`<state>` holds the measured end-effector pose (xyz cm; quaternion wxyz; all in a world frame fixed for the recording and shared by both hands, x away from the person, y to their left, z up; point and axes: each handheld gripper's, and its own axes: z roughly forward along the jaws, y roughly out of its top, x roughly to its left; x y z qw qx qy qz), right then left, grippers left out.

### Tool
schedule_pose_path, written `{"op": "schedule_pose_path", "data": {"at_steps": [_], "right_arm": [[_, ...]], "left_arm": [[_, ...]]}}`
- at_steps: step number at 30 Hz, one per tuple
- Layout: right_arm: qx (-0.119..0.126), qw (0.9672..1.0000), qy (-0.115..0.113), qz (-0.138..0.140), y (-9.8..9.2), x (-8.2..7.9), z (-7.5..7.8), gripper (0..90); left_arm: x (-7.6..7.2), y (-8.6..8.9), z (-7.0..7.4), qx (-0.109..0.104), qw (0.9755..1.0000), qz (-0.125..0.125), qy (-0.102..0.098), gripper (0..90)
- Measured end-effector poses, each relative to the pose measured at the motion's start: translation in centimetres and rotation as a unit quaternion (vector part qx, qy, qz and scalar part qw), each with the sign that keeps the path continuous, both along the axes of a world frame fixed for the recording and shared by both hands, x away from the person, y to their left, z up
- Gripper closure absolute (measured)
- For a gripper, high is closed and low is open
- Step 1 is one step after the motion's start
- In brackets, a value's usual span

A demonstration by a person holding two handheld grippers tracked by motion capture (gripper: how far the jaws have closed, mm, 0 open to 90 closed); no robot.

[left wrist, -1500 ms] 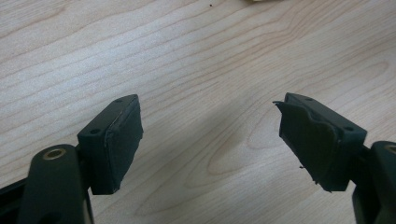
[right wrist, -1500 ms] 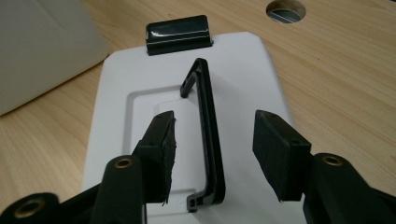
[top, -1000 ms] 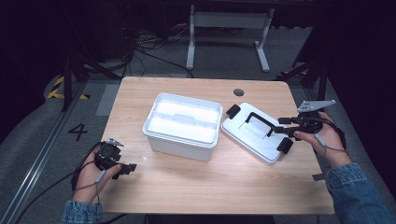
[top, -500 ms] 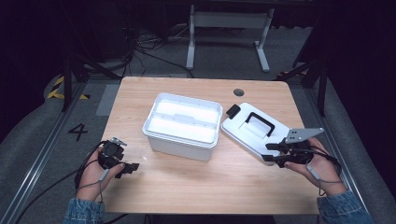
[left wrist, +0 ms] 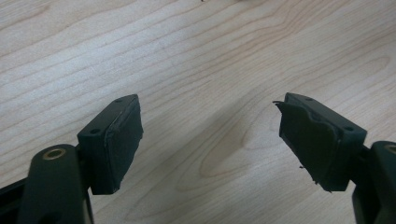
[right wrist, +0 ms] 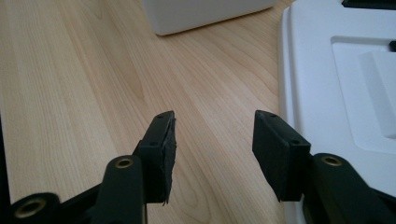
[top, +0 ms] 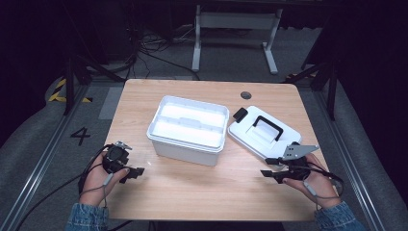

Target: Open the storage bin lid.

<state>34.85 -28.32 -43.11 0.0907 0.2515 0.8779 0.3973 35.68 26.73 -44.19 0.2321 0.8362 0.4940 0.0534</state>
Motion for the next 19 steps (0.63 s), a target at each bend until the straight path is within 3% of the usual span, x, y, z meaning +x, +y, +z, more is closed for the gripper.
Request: {"op": "schedule_pose_path", "data": {"at_steps": [6, 8, 13, 19], "right_arm": [[-0.010, 0.9996, -0.026, -0.005, 0.9, -0.5, -1.2, 51.3], [0.004, 0.9997, -0.022, -0.007, 1.6, -0.7, -2.0, 52.1], [0.001, 0.9998, -0.020, 0.002, 2.7, -1.1, -3.2, 52.0], [0.002, 0.9997, -0.026, 0.002, 2.8, -1.2, -3.3, 51.2]], "left_arm": [[0.2, -0.1, -0.1, 0.007, 1.0000, -0.004, 0.000, 22.3], [0.3, -0.1, -0.1, 0.007, 0.9999, -0.007, 0.002, 22.3], [0.3, -0.2, -0.1, 0.005, 1.0000, -0.005, 0.001, 22.3], [0.3, -0.1, -0.2, 0.010, 0.9999, -0.008, 0.001, 22.2]]}}
